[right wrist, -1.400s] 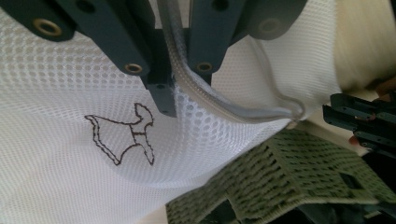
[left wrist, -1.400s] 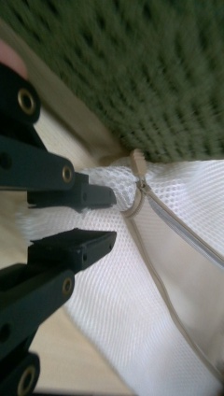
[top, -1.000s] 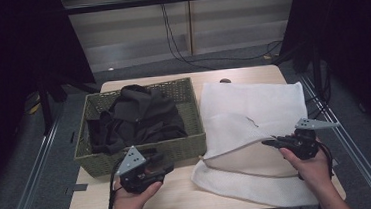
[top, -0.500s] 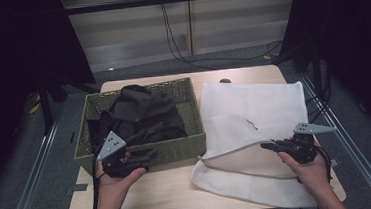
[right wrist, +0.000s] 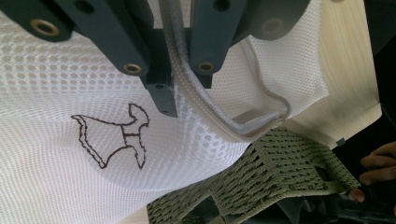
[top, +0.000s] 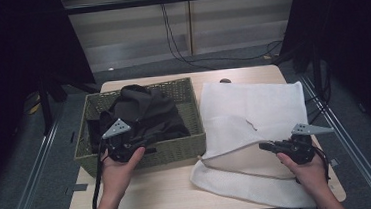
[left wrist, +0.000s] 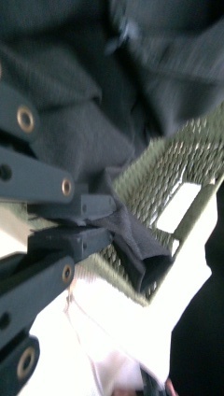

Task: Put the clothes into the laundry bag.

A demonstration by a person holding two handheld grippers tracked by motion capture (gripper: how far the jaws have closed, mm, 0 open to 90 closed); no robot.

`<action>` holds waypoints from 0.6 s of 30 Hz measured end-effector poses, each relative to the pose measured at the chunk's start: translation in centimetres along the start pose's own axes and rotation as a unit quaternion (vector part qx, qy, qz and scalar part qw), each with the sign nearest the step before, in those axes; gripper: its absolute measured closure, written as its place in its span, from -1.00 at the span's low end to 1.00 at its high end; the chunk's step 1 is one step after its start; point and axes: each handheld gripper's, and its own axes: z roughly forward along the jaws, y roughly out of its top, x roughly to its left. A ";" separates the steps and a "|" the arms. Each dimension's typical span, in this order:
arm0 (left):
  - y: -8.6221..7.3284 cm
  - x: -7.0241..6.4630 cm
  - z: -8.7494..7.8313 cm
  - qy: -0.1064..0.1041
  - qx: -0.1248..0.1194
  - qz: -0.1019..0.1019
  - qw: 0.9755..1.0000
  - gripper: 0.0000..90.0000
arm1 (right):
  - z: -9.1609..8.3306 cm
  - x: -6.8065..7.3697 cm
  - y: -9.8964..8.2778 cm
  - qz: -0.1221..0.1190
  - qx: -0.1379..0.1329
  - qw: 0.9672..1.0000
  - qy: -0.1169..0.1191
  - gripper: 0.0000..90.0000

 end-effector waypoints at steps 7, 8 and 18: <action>2.4 1.3 -1.4 0.084 -0.020 0.030 0.996 0.95 | 0.1 0.1 0.0 0.000 -0.001 1.000 0.000 0.97; 3.7 3.0 -1.6 0.112 -0.006 0.031 0.993 0.95 | 0.1 0.0 0.0 0.001 -0.001 1.000 0.001 0.97; 4.7 11.4 1.8 0.103 0.147 -0.074 0.981 0.32 | 0.5 0.2 -0.3 -0.006 0.007 1.000 -0.001 0.97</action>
